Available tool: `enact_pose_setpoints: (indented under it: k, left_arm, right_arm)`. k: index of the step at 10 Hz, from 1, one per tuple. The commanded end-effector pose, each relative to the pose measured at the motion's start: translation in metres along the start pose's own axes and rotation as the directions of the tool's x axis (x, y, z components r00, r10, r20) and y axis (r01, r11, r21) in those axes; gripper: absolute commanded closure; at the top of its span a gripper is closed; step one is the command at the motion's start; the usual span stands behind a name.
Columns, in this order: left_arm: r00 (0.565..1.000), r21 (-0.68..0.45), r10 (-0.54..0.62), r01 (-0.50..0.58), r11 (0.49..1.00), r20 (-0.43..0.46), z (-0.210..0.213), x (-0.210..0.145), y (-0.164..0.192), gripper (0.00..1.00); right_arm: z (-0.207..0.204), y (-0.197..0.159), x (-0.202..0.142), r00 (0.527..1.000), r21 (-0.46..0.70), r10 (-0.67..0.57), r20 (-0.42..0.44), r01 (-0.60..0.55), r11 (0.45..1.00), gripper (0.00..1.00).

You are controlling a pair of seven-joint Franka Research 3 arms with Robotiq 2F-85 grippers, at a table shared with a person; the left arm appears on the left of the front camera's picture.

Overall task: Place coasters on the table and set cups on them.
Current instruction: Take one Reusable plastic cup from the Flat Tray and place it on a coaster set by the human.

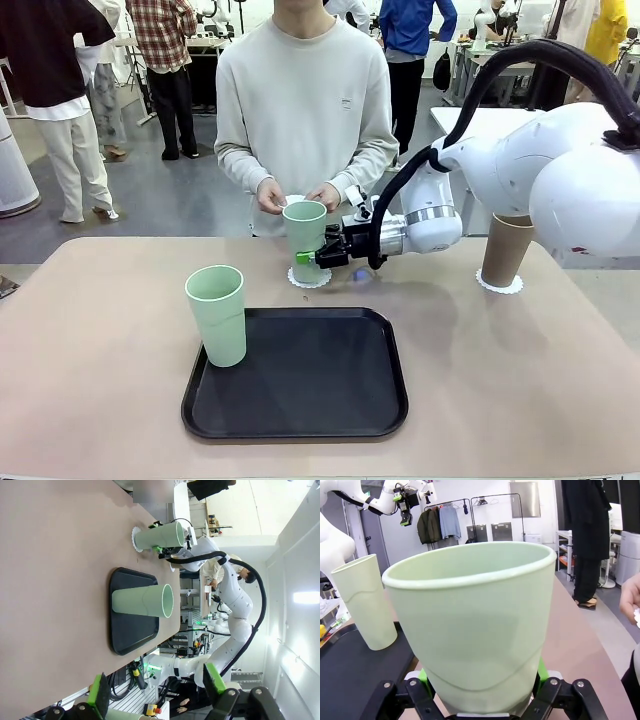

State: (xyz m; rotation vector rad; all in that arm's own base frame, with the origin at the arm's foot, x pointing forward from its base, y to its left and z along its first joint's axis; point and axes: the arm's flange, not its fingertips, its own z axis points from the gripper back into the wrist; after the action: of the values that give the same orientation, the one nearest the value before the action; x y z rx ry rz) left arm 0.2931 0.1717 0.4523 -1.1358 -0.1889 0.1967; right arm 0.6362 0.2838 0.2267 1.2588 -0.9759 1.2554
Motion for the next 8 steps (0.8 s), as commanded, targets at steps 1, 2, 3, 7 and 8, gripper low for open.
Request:
enact_pose_setpoints:
  k: [1, 2, 3, 7, 8]
  left_arm:
    - [1.0, -0.008, -0.005, 0.005, 1.0, 0.004, 0.0011, -0.0008, -0.0006, 0.0]
    - [1.0, -0.008, -0.005, 0.005, 1.0, 0.004, 0.0011, -0.0008, -0.0006, 0.0]
    - [1.0, -0.008, -0.005, 0.005, 1.0, 0.004, 0.0011, -0.0008, -0.0006, 0.0]
    - [1.0, -0.008, -0.005, 0.005, 1.0, 0.004, 0.0011, -0.0008, -0.0006, 0.0]
    - [1.0, -0.008, -0.005, 0.005, 1.0, 0.004, 0.0011, -0.0008, -0.0006, 0.0]
  right_arm:
    - [-0.0037, -0.0111, 0.0044, 1.0, 0.022, -0.02, -0.005, 0.02, 1.0, 0.15]
    - [-0.0035, -0.0108, 0.0037, 1.0, 0.022, -0.023, -0.006, 0.023, 0.999, 0.15]
    - [-0.0034, -0.0105, 0.0041, 1.0, 0.021, -0.023, -0.011, 0.023, 1.0, 0.0]
    - [-0.0042, -0.0084, 0.0048, 0.999, 0.022, -0.004, -0.05, 0.005, 1.0, 0.0]
    - [-0.0034, -0.0083, 0.0048, 0.998, 0.021, -0.006, -0.06, 0.007, 1.0, 0.0]
